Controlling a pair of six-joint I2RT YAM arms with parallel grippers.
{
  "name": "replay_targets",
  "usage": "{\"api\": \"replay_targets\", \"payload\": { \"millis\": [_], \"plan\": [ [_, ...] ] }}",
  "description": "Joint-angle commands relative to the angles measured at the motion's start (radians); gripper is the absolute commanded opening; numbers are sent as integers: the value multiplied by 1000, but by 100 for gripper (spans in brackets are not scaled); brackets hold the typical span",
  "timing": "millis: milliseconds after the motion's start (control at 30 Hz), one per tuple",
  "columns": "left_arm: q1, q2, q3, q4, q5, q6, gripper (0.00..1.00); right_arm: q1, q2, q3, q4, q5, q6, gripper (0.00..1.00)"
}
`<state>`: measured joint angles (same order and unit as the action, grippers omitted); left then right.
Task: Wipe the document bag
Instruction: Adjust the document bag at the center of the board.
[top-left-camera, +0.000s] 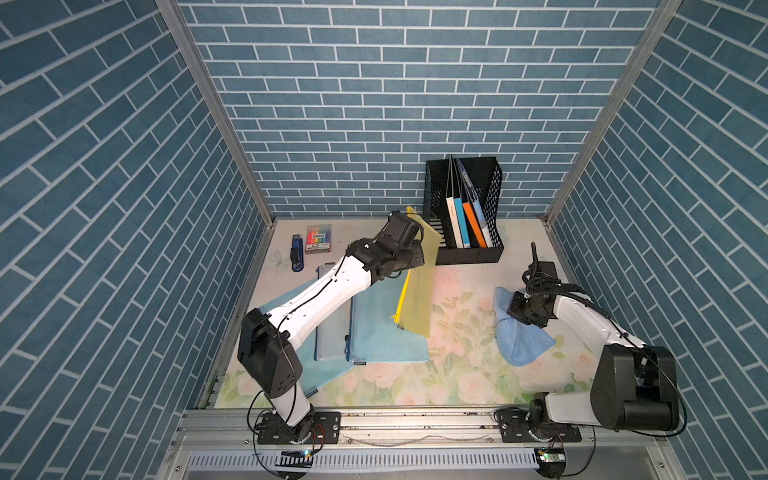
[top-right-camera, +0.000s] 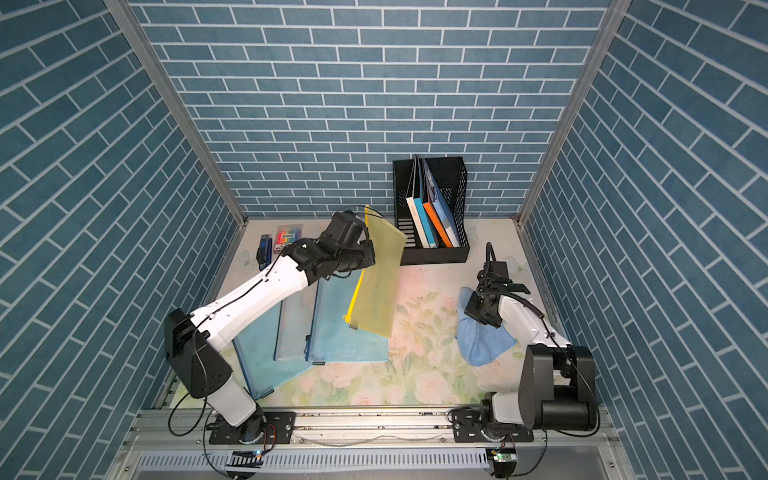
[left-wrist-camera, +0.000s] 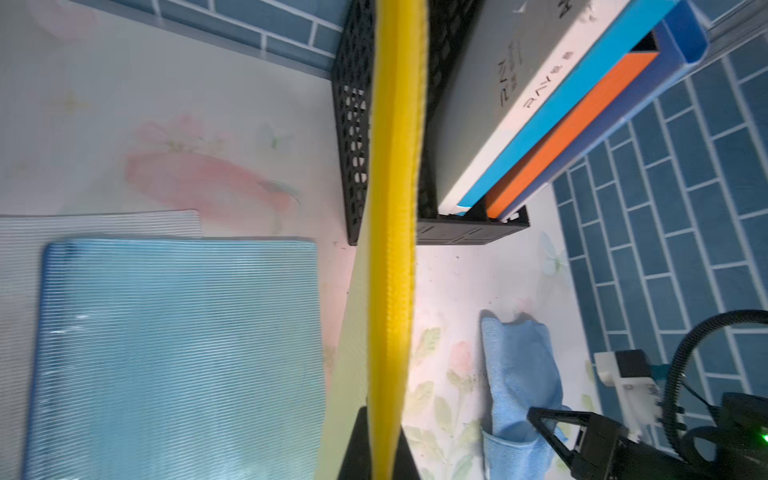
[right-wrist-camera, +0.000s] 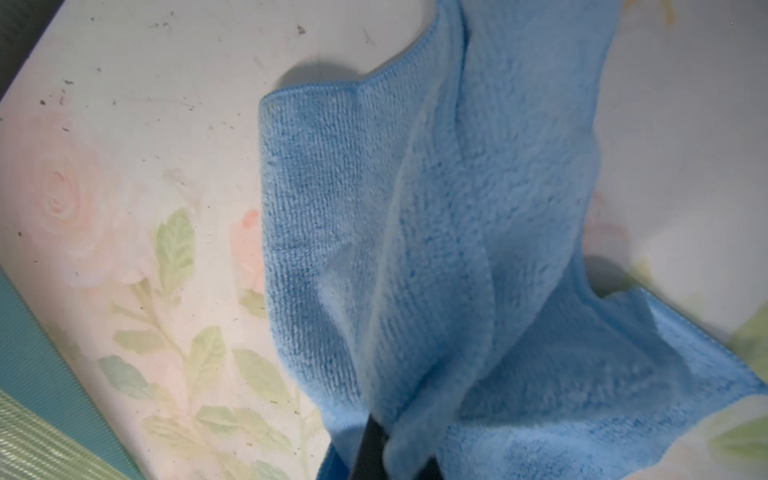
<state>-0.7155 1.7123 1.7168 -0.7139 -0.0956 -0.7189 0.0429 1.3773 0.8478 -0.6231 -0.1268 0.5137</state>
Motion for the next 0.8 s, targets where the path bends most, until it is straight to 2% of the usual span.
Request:
{"api": "replay_targets", "payload": {
  "millis": [0, 100, 167, 300, 433, 700, 767],
  "plan": [
    [-9, 85, 177, -327, -146, 116, 0, 0, 23, -7, 25, -54, -37, 0],
    [-50, 221, 435, -518, -286, 136, 0, 0, 29, -20, 51, -60, -34, 0],
    [-85, 326, 582, -609, -314, 152, 0, 0, 41, -19, 53, -67, -42, 0],
    [-150, 442, 628, -594, -255, 121, 0, 0, 60, -14, 53, -76, -56, 0],
    [-222, 581, 744, -602, -272, 81, 0, -1, 52, -13, 46, -74, -61, 0],
    [-264, 885, 1173, -608, -98, 0, 0, -5, 46, 8, 17, -82, -70, 0],
    [-265, 927, 1234, -606, -67, -16, 0, -9, 40, 9, 10, -82, -70, 0]
  ]
}}
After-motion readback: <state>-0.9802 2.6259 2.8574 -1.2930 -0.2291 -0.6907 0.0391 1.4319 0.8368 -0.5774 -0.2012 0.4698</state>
